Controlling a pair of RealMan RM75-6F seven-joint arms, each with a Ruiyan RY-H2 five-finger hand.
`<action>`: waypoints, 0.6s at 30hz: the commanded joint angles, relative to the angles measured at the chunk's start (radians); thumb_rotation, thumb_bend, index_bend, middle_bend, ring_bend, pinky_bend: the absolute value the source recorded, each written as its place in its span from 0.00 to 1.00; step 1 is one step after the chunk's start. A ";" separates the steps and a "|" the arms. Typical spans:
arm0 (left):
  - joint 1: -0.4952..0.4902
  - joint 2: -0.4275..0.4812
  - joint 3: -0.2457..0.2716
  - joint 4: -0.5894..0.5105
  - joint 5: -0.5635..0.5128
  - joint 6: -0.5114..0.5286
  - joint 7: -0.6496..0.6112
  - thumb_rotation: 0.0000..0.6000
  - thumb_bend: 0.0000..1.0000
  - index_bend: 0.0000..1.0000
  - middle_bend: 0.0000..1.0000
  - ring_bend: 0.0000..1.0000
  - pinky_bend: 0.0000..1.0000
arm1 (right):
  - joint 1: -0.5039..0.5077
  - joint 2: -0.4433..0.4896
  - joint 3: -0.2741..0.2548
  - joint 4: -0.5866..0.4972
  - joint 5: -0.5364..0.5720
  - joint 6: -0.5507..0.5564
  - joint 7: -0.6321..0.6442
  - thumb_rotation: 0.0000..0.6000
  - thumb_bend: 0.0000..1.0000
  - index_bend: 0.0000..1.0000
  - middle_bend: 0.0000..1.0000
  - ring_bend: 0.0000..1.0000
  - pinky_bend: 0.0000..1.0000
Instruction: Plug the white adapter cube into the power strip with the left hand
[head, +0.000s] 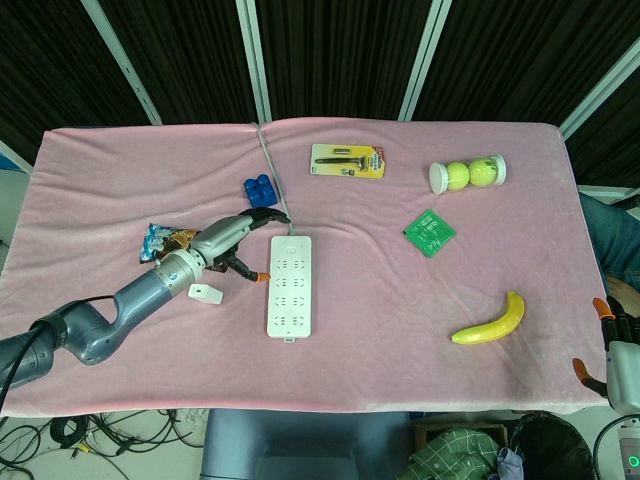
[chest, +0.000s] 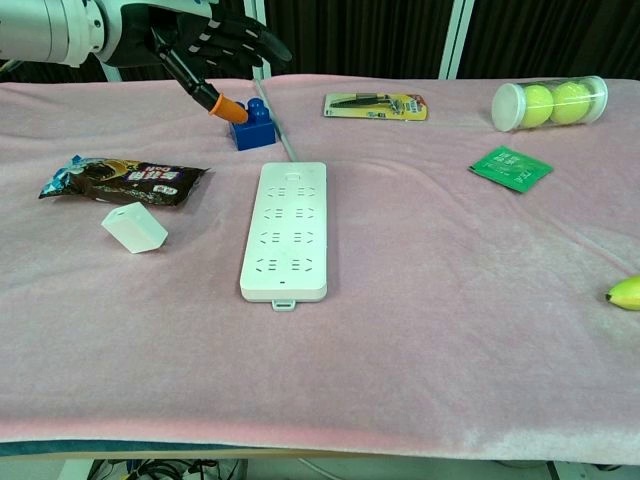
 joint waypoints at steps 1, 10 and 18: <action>0.016 -0.010 0.026 0.017 0.006 0.009 0.005 1.00 0.17 0.15 0.10 0.00 0.03 | -0.005 0.008 -0.001 -0.002 0.003 0.001 0.012 1.00 0.19 0.00 0.04 0.13 0.13; 0.009 0.010 0.050 0.004 0.043 0.004 -0.003 1.00 0.17 0.15 0.10 0.00 0.04 | -0.003 0.009 -0.005 -0.003 -0.005 -0.001 0.007 1.00 0.19 0.00 0.04 0.13 0.13; 0.023 0.024 0.084 0.008 0.071 0.045 0.089 1.00 0.17 0.15 0.15 0.00 0.04 | -0.001 0.016 -0.003 0.001 0.002 -0.009 0.017 1.00 0.19 0.00 0.04 0.13 0.13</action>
